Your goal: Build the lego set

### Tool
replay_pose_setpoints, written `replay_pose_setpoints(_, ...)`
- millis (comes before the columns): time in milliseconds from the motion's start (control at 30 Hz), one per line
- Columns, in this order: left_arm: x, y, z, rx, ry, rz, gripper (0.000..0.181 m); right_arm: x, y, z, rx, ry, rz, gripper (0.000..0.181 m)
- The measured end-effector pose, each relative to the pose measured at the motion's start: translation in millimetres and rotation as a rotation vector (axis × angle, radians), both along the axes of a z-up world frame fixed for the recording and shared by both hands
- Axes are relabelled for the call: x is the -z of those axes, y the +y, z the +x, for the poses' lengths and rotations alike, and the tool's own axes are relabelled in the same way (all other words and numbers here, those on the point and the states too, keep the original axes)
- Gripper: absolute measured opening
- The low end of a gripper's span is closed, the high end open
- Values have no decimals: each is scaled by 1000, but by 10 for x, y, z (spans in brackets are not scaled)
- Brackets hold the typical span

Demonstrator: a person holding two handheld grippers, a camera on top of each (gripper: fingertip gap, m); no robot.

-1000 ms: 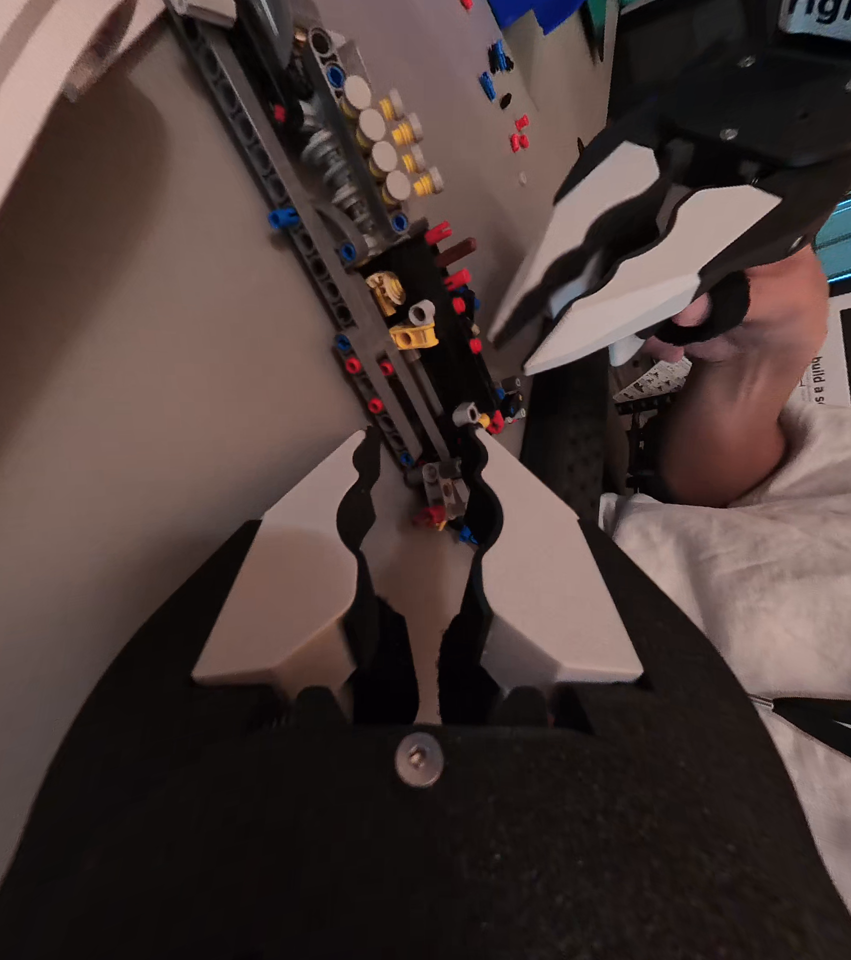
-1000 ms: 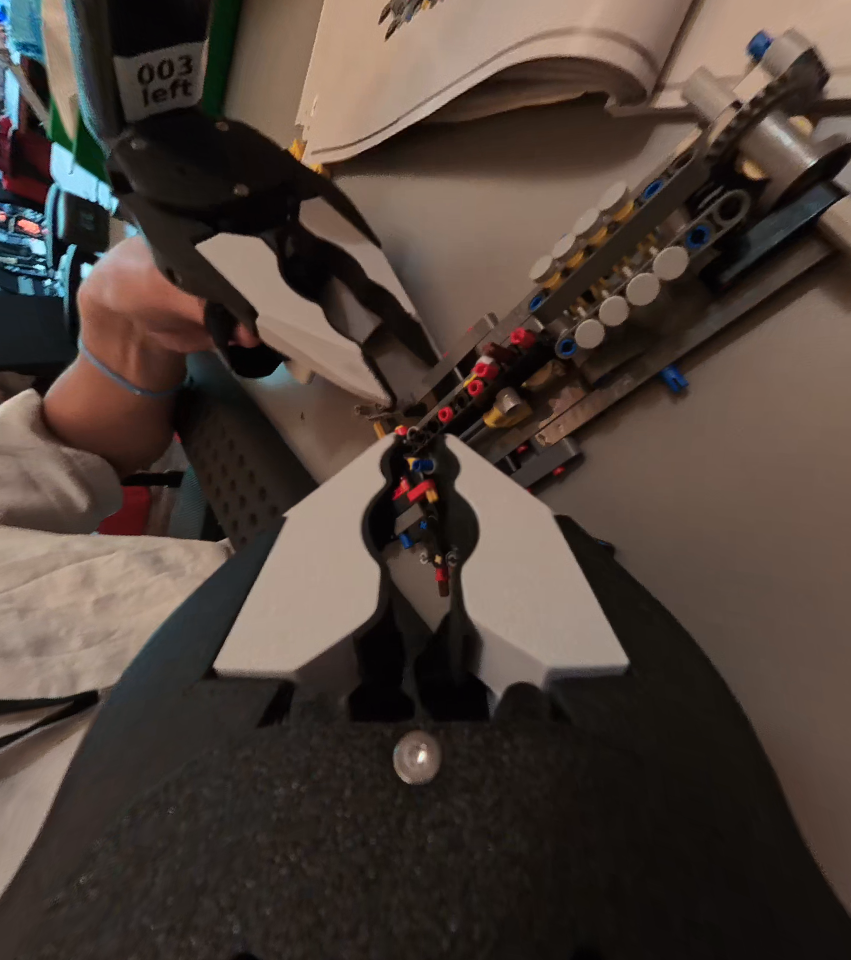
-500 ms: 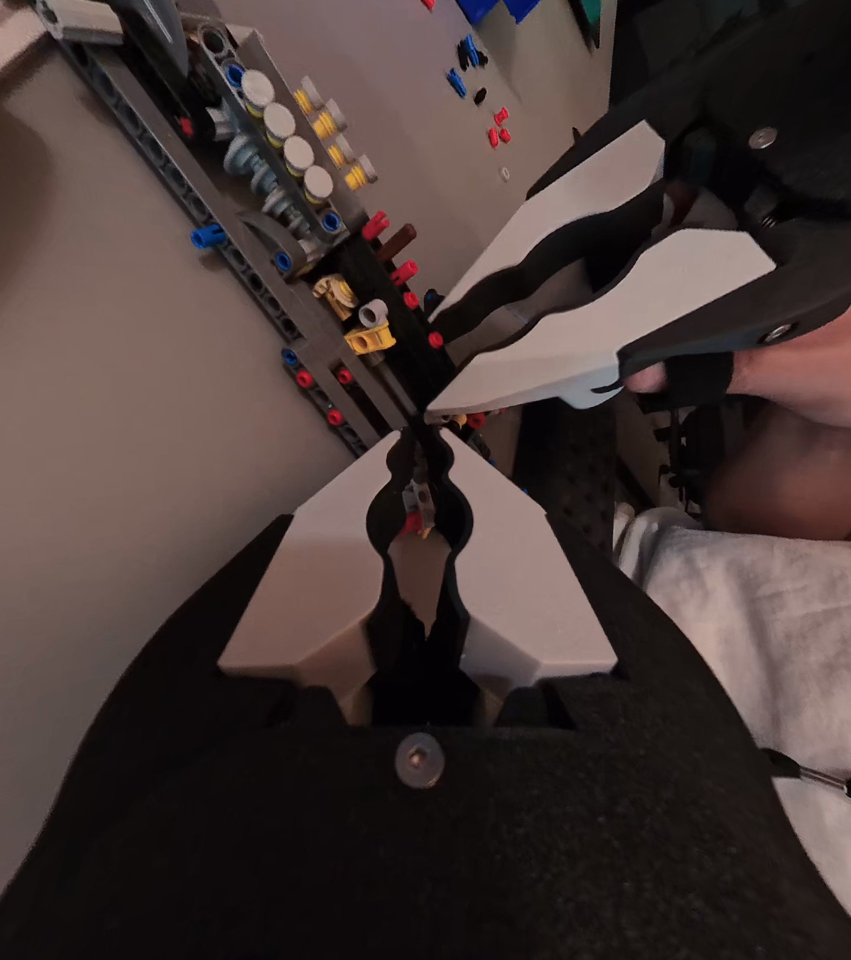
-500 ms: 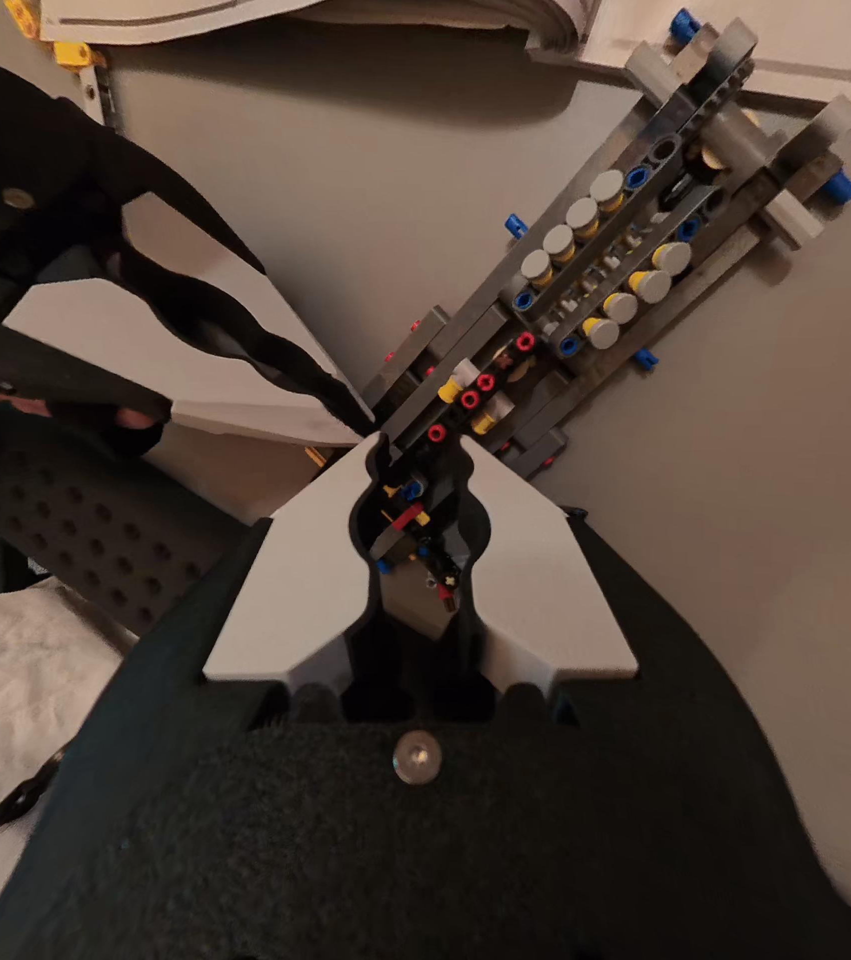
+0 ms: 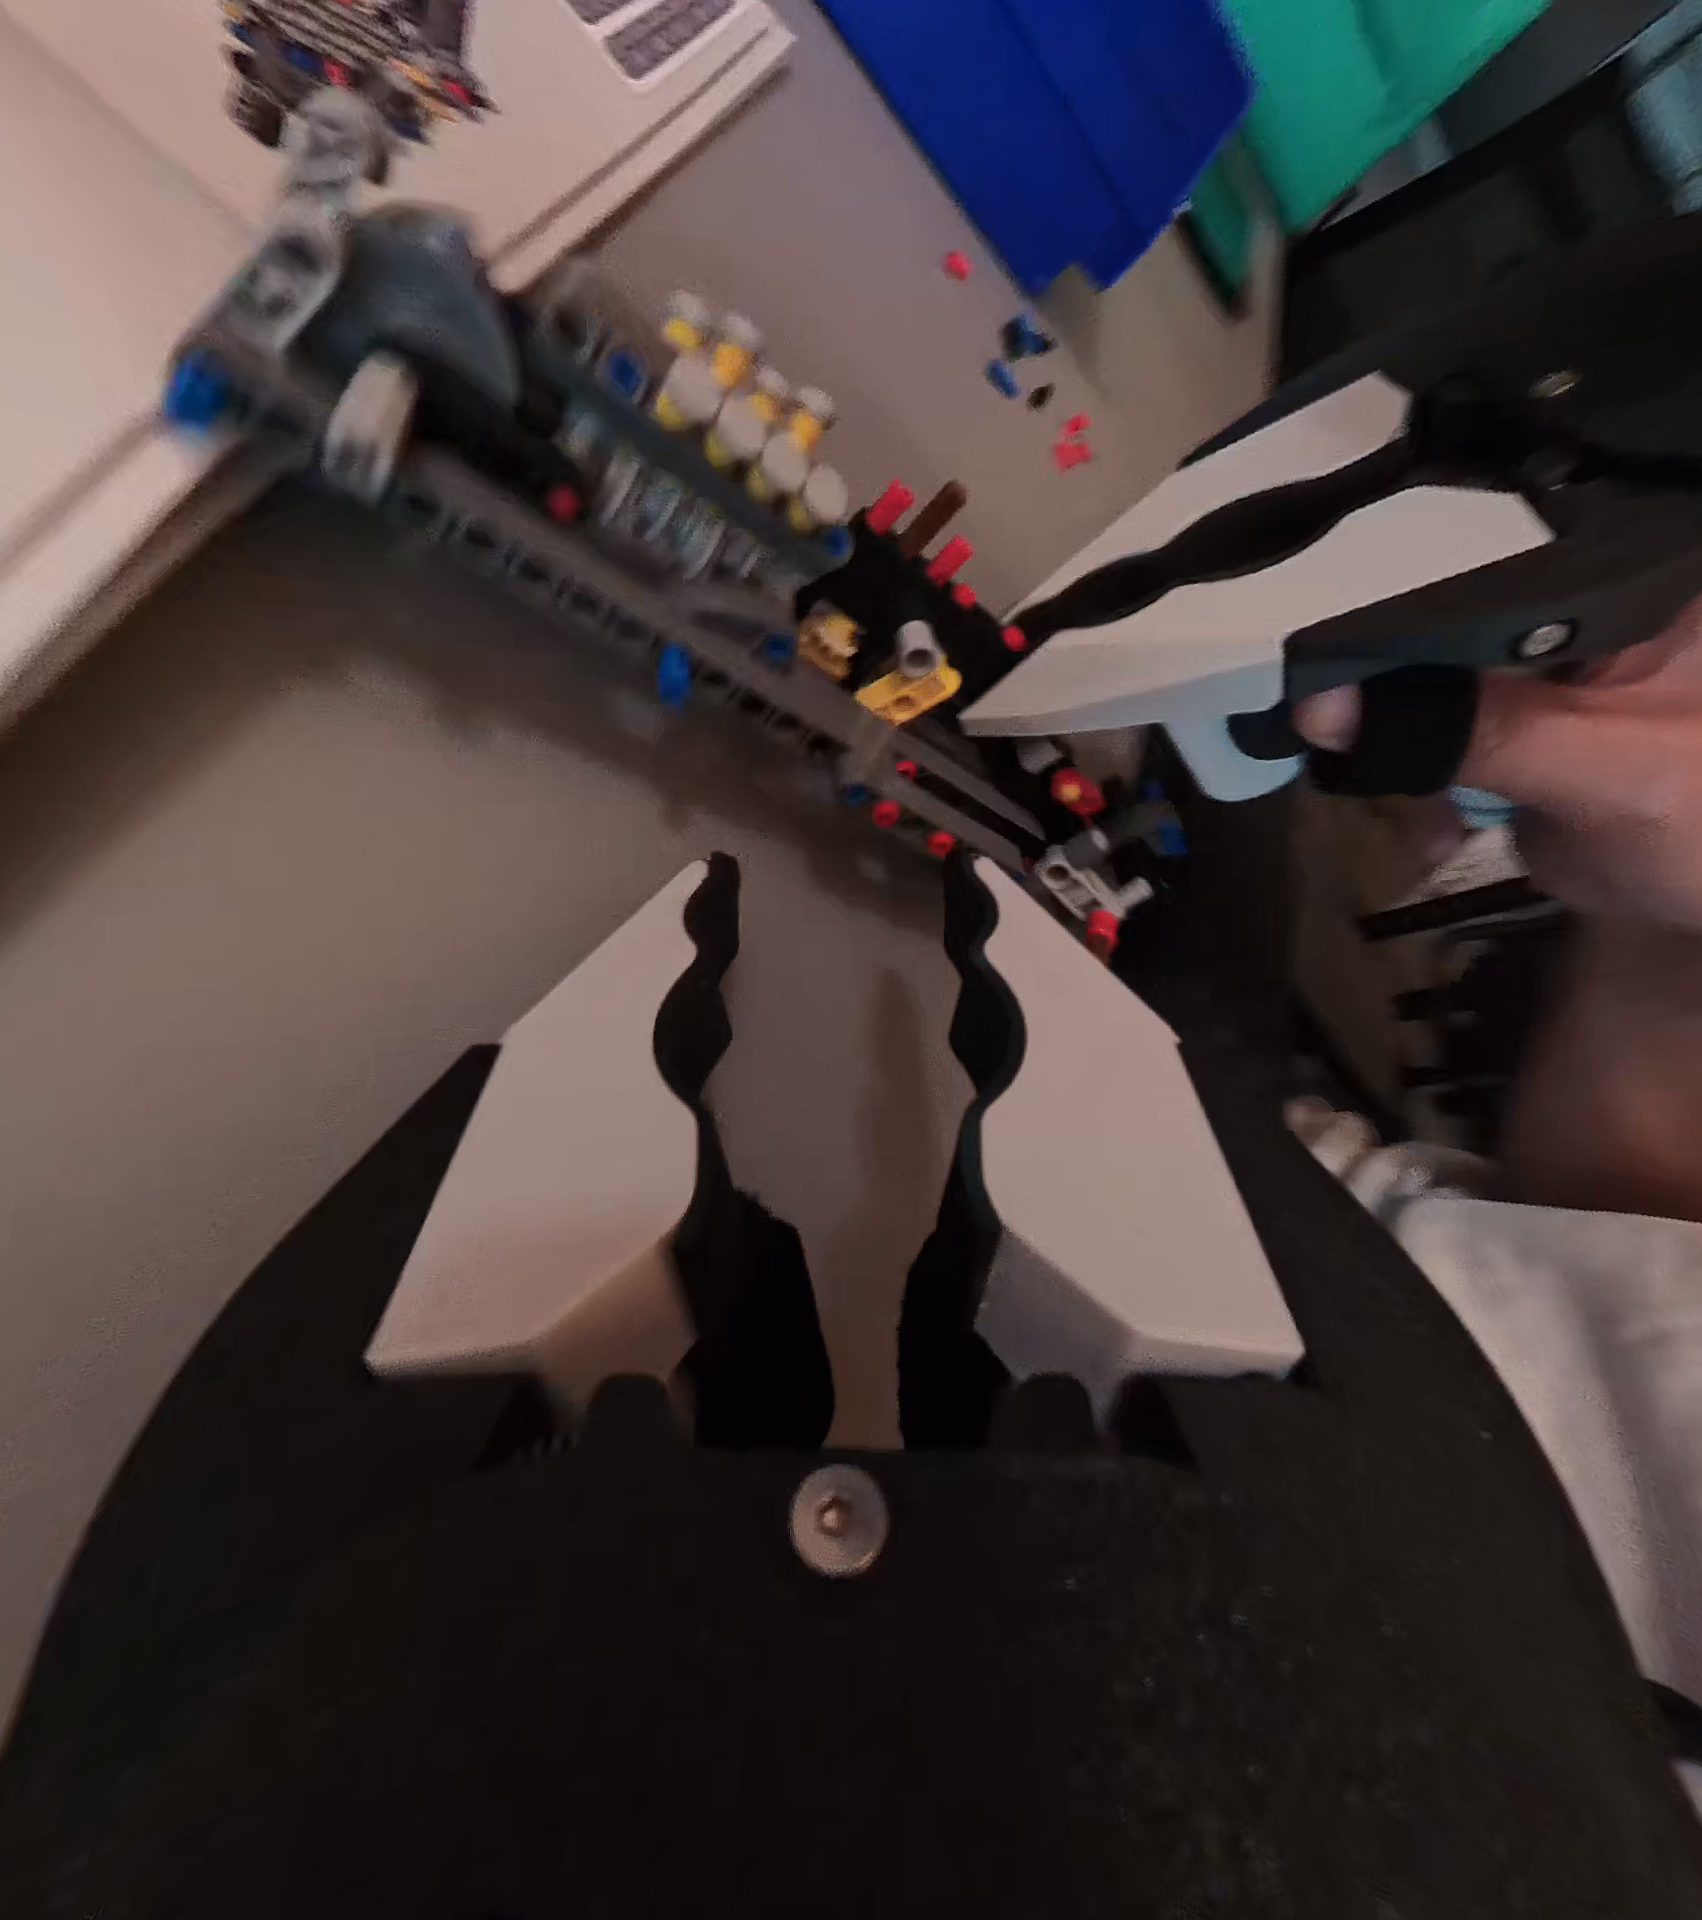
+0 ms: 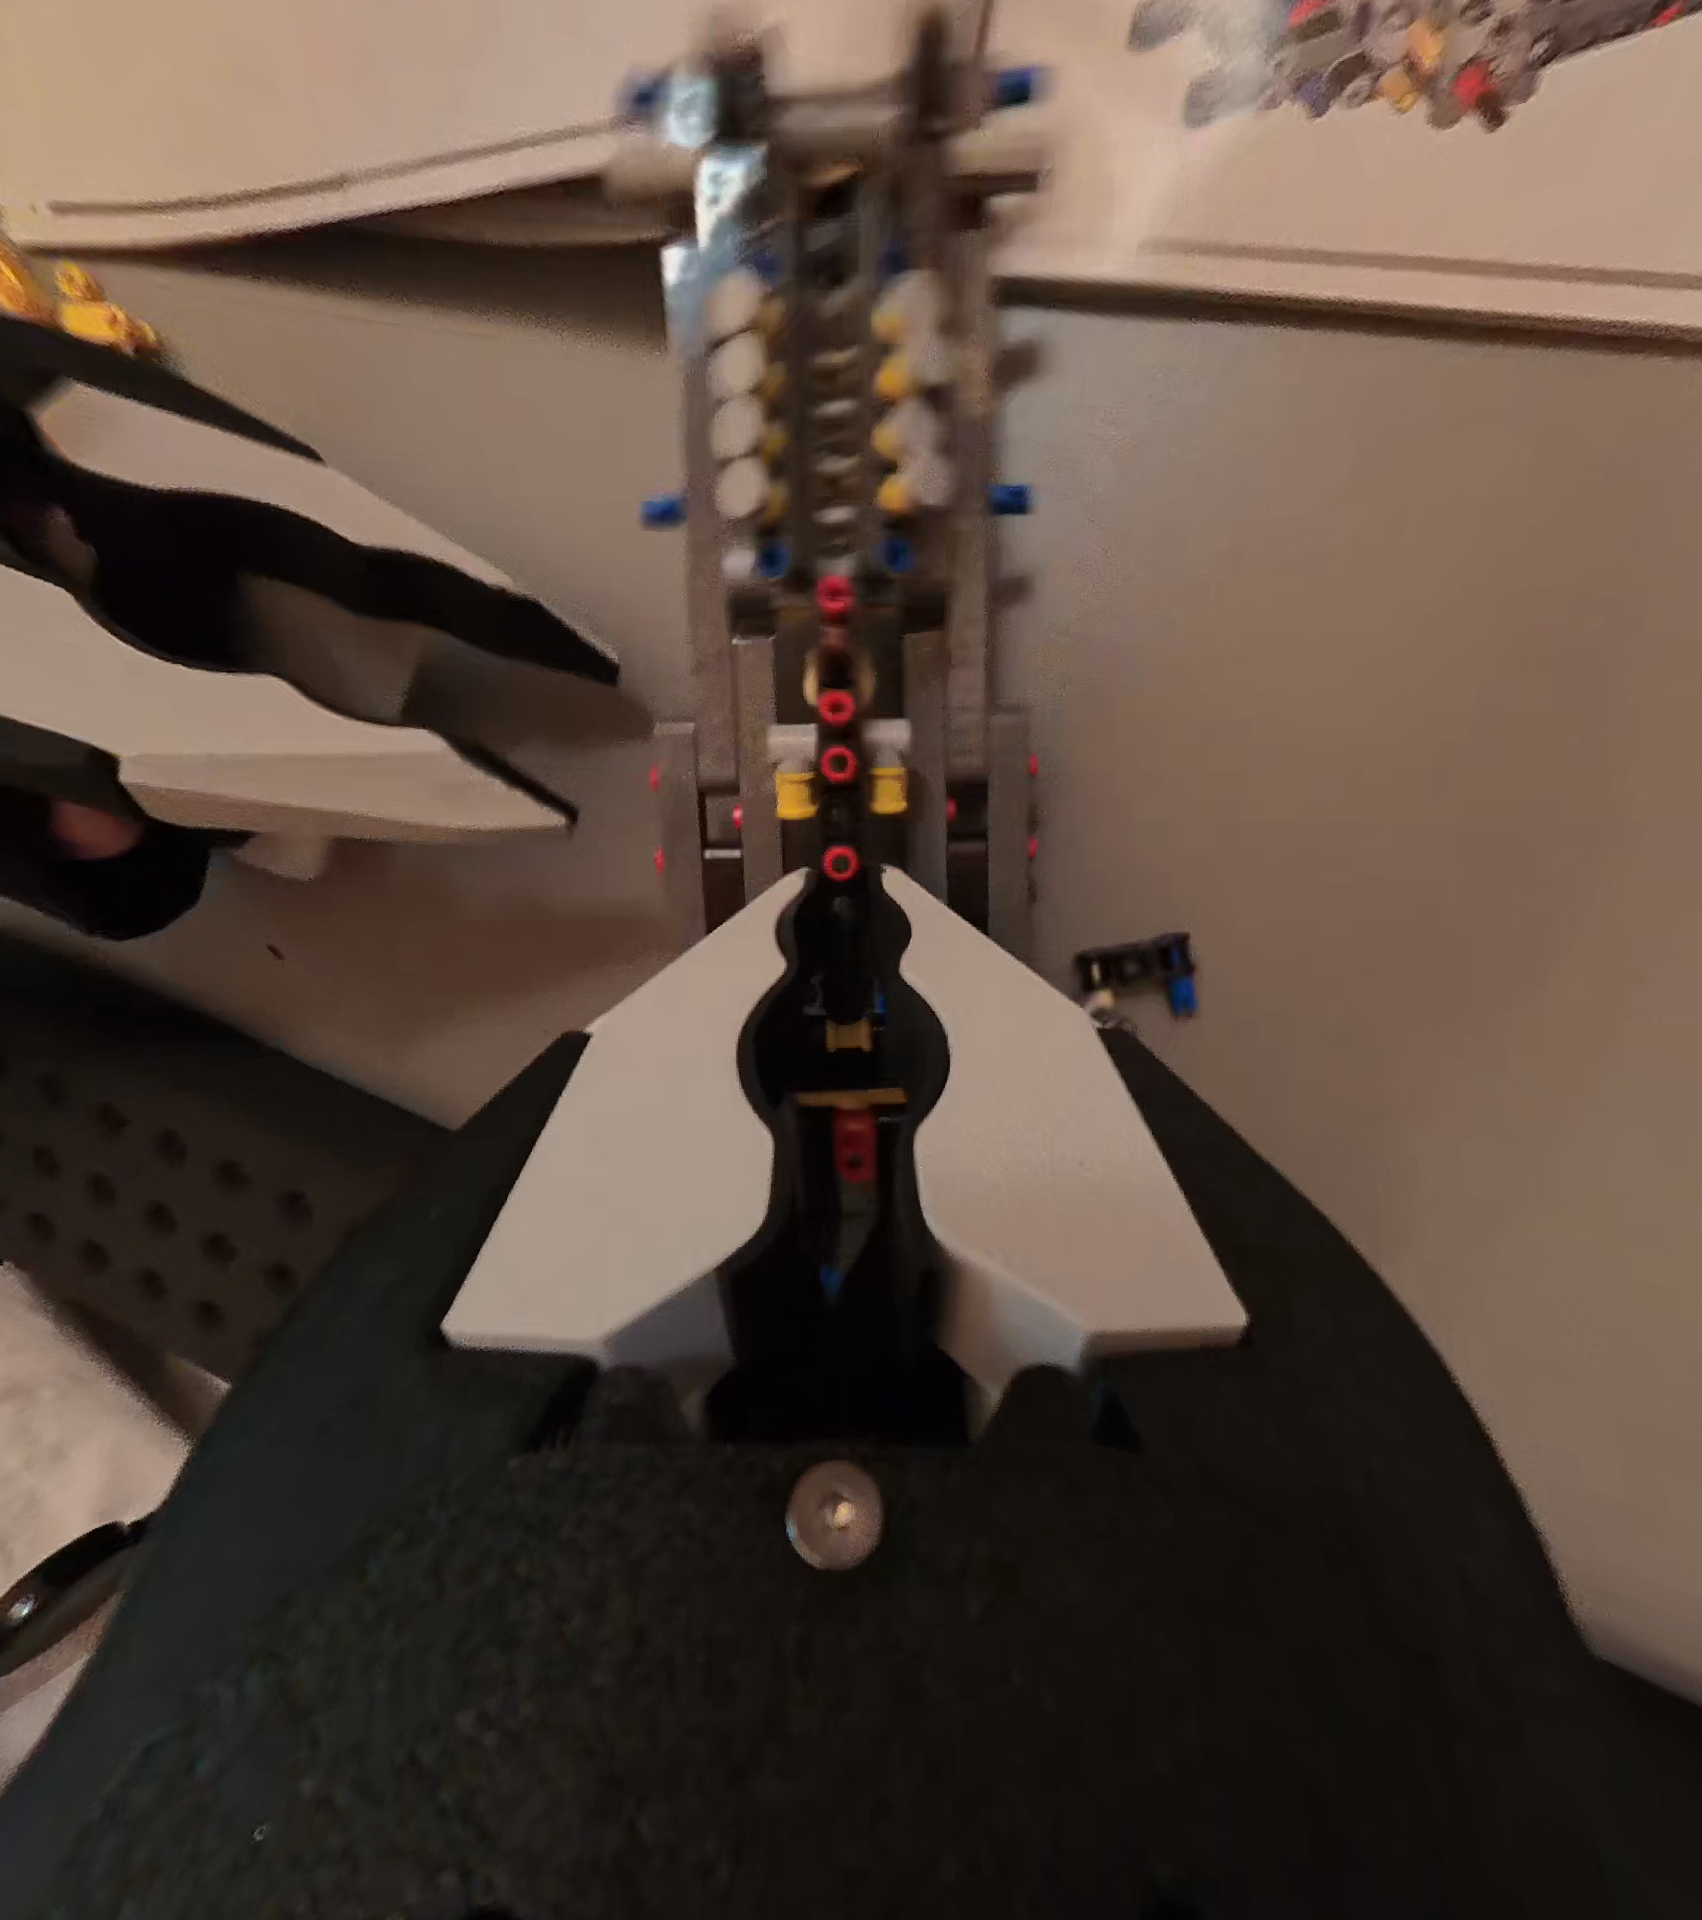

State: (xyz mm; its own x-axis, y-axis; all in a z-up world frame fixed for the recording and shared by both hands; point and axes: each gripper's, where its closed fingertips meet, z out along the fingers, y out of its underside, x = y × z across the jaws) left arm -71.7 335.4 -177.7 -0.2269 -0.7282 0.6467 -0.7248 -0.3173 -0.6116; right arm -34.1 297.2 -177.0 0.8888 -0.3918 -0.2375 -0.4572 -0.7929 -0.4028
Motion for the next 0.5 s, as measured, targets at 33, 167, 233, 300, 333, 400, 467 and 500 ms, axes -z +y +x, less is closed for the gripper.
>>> replay_pose_setpoints(33, -62, -67, 4, 13, -10, -68, 39, -53, -10, 19, 1, -11, 21, 6)
replay_pose_setpoints(167, -326, -292, 39, 61, -82, -239, 41, -305, 35, -3, 14, -1, 152, 6)
replay_pose_setpoints(233, -451, -368, 62, 64, -120, -299, 41, -445, 99, 9, 9, -20, 240, 6)
replay_pose_setpoints(300, -593, -372, 116, 35, -168, -367, 40, -546, 166, -1, 1, -34, 309, 6)
replay_pose_setpoints(333, -631, -358, 146, 15, -179, -393, 40, -585, 205, -6, -3, -45, 343, 6)
replay_pose_setpoints(400, -666, -303, 204, -26, -194, -434, 27, -661, 281, -27, -22, -52, 400, 6)
replay_pose_setpoints(467, -736, -231, 234, -56, -214, -501, 20, -745, 376, -53, -48, -58, 460, 6)
replay_pose_setpoints(500, -767, -188, 246, -74, -224, -531, 18, -785, 427, -64, -62, -65, 489, 6)
